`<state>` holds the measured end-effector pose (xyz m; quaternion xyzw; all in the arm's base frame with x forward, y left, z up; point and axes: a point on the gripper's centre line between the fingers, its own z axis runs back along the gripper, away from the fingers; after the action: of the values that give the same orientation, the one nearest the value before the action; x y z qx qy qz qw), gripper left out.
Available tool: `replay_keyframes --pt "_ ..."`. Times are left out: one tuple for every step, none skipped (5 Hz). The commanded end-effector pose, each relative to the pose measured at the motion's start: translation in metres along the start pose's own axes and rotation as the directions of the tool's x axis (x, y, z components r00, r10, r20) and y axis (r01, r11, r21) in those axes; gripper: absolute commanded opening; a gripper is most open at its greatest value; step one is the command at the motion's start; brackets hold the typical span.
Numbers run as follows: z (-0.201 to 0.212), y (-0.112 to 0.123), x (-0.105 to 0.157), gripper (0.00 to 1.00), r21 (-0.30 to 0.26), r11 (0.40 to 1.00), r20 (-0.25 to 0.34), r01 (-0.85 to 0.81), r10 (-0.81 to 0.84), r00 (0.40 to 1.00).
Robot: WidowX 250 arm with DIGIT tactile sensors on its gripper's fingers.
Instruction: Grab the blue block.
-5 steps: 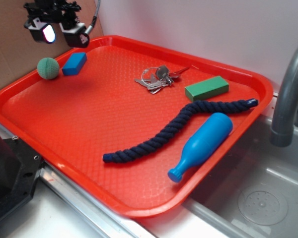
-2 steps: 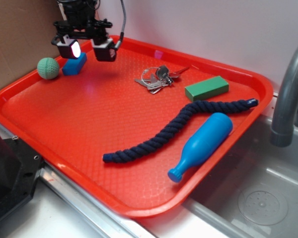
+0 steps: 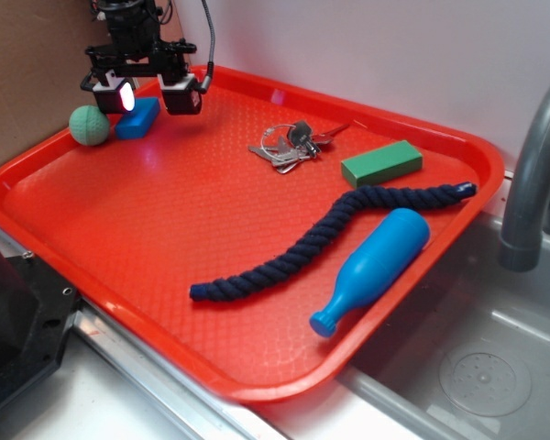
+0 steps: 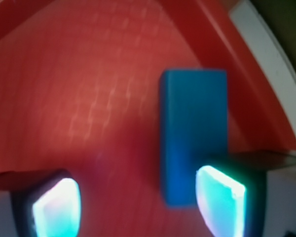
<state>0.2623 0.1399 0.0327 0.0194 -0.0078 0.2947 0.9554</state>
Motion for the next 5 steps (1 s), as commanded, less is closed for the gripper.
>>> replay_keyframes --pt "0.006 0.014 0.021 1.00 -0.003 1.000 0.044 0.022 -0.022 0.999" --pt "0.004 0.033 0.024 1.00 0.014 1.000 0.055 0.015 -0.016 0.998" --pt "0.005 0.041 0.023 1.00 0.018 1.000 0.066 0.015 -0.016 0.998" --pt "0.000 0.030 0.024 1.00 0.009 1.000 0.061 0.025 -0.026 0.998" --pt "-0.015 0.025 0.018 1.00 0.028 0.998 0.048 0.052 -0.053 0.997"
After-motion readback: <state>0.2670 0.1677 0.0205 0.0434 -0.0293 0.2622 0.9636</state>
